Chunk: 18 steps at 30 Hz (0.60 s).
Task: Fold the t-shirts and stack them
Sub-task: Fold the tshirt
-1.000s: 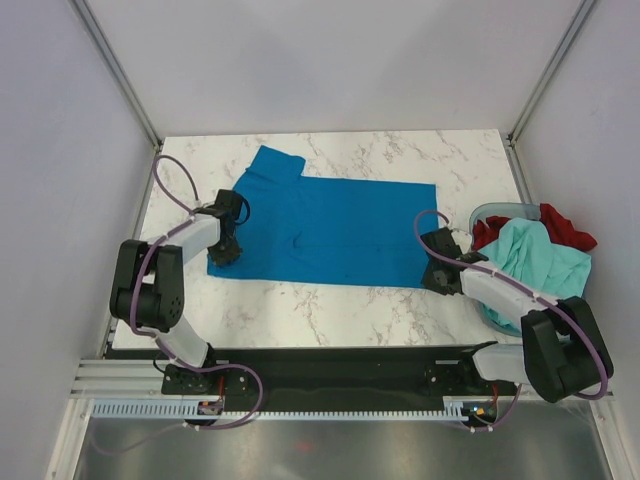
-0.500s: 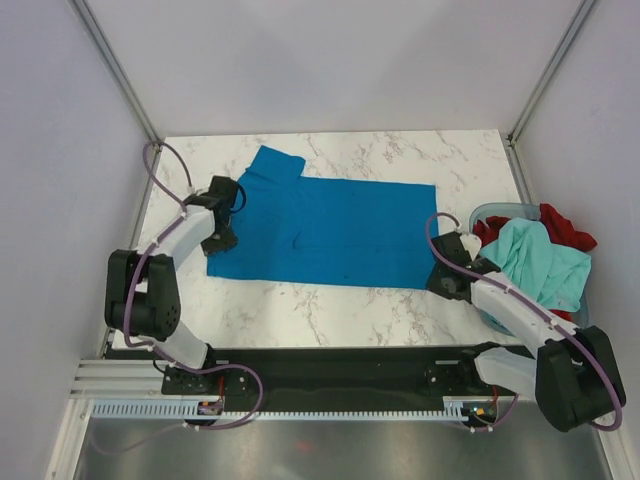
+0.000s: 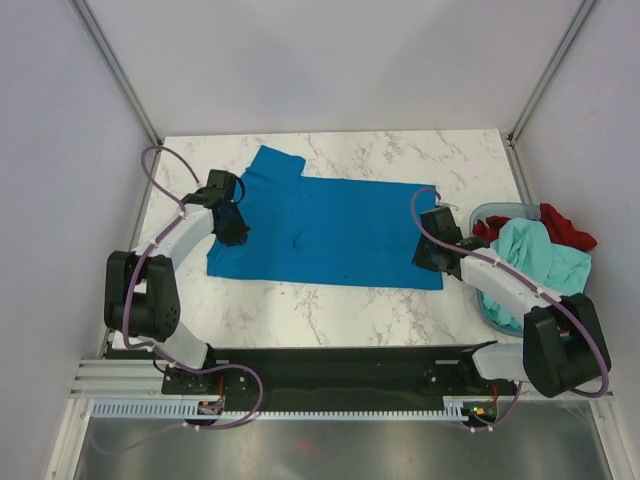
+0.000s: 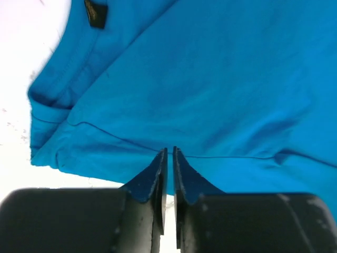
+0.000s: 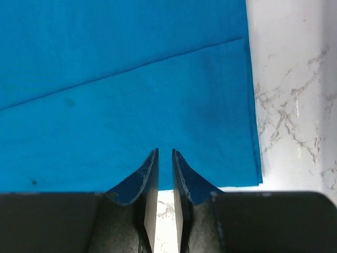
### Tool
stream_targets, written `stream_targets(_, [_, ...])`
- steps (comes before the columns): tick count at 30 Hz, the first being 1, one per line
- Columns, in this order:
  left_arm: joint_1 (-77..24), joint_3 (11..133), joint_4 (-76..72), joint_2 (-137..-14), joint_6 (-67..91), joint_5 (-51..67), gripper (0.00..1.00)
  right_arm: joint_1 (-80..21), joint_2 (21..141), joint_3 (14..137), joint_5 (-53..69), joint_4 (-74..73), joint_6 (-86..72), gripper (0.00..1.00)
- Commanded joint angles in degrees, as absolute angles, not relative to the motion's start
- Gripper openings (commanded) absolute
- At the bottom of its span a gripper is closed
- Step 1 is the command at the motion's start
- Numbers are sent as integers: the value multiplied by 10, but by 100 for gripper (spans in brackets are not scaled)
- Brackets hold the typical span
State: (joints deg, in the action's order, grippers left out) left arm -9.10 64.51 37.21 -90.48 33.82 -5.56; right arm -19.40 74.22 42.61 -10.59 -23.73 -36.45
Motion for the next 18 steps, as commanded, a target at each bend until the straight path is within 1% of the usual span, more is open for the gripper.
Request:
stream_targets(1, [-76,625,345,-939,373,-22,13,-195,760,416,-115,-193,-347,23])
stream_targets(2, [-72,622,345,-951,376,-19,7,-193,769,411,-121,-192,-353,22])
stream_targets(4, [-64,614,345,-978,380,-23,2,-191,800,410,-138,-198,-361,20])
stream_targets(10, [-63,561,345,-997,395,-123,2,-184,875,406,-149,-249,-402,14])
stream_targets(14, [-61,519,346,-992,410,-137,2,-185,825,350,-139,-251,-432,12])
stream_targets(18, [-61,477,347,-959,438,-155,2,-185,742,316,-127,-272,-449,11])
